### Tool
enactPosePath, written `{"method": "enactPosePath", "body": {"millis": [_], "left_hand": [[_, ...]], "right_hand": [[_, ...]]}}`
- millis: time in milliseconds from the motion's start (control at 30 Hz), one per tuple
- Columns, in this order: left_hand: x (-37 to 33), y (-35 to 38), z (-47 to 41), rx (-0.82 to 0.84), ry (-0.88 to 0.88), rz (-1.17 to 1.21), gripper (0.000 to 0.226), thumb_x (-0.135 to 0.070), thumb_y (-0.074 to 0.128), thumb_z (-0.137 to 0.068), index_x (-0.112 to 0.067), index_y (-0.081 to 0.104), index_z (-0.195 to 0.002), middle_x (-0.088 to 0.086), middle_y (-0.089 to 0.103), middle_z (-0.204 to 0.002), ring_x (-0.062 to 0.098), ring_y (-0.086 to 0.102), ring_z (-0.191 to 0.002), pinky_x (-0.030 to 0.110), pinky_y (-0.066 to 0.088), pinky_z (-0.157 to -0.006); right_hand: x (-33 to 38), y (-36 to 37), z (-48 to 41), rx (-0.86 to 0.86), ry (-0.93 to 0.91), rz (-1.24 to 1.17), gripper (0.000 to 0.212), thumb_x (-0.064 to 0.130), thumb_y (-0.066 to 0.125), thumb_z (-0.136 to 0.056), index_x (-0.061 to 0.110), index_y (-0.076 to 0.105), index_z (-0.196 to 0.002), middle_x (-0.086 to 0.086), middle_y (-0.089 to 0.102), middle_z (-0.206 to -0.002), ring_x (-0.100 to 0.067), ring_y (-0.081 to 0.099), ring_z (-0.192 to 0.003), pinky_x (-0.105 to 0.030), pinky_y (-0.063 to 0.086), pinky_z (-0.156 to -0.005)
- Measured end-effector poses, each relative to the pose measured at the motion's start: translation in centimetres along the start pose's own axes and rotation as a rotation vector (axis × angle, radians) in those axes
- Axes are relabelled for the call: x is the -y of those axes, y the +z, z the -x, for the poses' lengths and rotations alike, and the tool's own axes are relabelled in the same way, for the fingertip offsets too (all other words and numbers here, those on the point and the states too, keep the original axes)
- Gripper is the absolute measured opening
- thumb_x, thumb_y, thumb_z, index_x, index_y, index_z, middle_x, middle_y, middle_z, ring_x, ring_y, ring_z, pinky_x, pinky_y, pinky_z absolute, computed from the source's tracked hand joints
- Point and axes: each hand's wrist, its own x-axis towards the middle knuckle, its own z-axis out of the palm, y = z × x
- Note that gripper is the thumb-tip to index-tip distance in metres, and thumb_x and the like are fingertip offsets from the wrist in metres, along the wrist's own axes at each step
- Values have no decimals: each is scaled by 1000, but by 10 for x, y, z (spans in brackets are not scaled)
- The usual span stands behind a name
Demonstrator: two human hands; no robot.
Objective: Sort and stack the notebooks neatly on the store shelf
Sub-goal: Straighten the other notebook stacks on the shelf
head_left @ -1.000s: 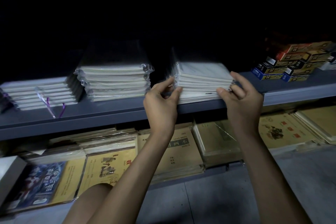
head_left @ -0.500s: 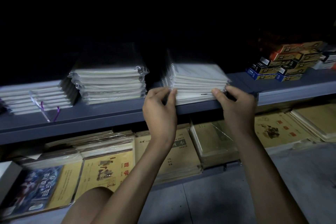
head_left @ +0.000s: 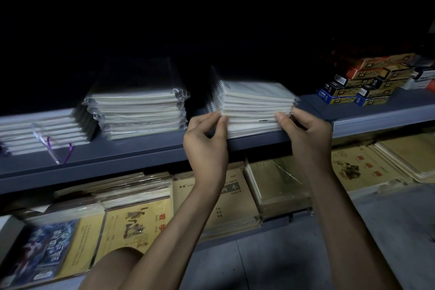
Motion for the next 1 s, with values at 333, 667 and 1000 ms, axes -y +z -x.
{"method": "enactPosePath", "body": {"millis": [333,667,1000], "left_hand": [[-1,-8,11,-12,-57,78,22,-11,77,-95,-7,79,-117,-5,72,-114,0,67,-109,28,54,-104],[6,-14,24,45,4,-55,28,-16,86,-87,-12,81,-115,-8,73,-111,6,70,-105,32,57,-98],[7,-4,32,-30,-161,143,31,-2,84,-86,-11,80,-115,-7,75,-112,2,69,-110,27,54,-105]], "right_hand": [[-1,1,-3,37,28,-62,52,22,79,-90,6,63,-137,4,71,-125,10,64,-108,-6,50,-85],[-7,-9,-12,126,20,43,34,16,72,-95,5,70,-128,1,75,-116,-4,69,-107,-12,52,-88],[-9,-10,-15,126,74,28,53,18,74,-94,2,58,-141,-6,67,-133,-10,64,-117,-4,48,-83]]}}
